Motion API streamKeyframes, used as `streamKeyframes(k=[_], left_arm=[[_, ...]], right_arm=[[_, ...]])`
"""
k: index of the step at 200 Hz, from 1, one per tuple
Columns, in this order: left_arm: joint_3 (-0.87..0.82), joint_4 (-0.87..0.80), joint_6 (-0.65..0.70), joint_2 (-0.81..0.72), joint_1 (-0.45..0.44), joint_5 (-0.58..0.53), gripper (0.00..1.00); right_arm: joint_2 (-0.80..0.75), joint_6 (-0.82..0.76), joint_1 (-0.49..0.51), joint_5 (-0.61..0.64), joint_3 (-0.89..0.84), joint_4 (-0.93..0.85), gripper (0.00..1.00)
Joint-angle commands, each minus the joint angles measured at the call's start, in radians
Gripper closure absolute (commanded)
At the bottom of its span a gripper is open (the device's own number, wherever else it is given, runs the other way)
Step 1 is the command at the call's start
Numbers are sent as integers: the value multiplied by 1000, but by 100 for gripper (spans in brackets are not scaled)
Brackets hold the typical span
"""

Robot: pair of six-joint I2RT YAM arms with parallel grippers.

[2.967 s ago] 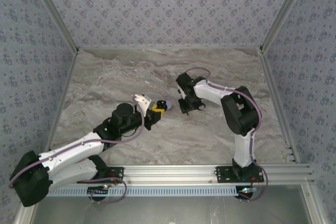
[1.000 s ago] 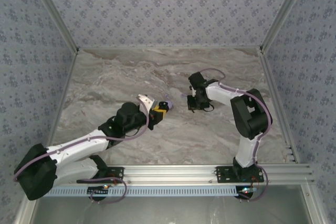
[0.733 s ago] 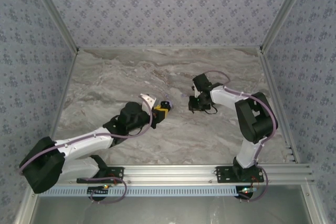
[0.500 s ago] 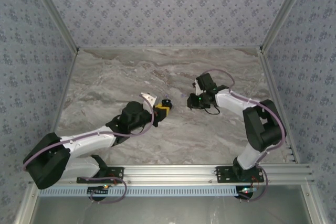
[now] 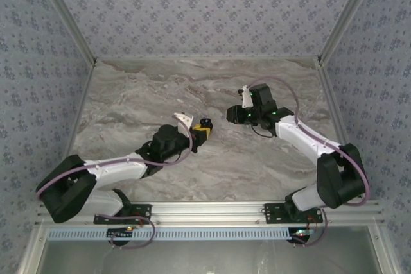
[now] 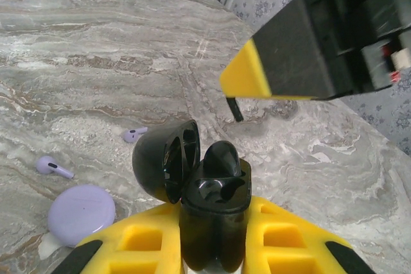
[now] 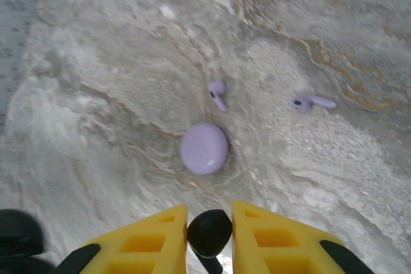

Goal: Insert wireless bluetooth earbuds into charging case

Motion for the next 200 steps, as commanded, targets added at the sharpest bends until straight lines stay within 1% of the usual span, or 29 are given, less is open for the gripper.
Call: streamKeyframes(k=[1,74,132,200], left_arm=[[6,109,-11,19,-13,-25,83],[16,193,-18,64,-29,-25,83],[38,214,-25,79,-40,-26,83],[58,240,-38,84,-45,-29,83]], right_arm=[[-60,14,6,-55,-7,47,78],[-134,12,61,-102,34,79,77],[-145,12,112,-105,57,103,77],[-144,16,138,-111,65,123,76]])
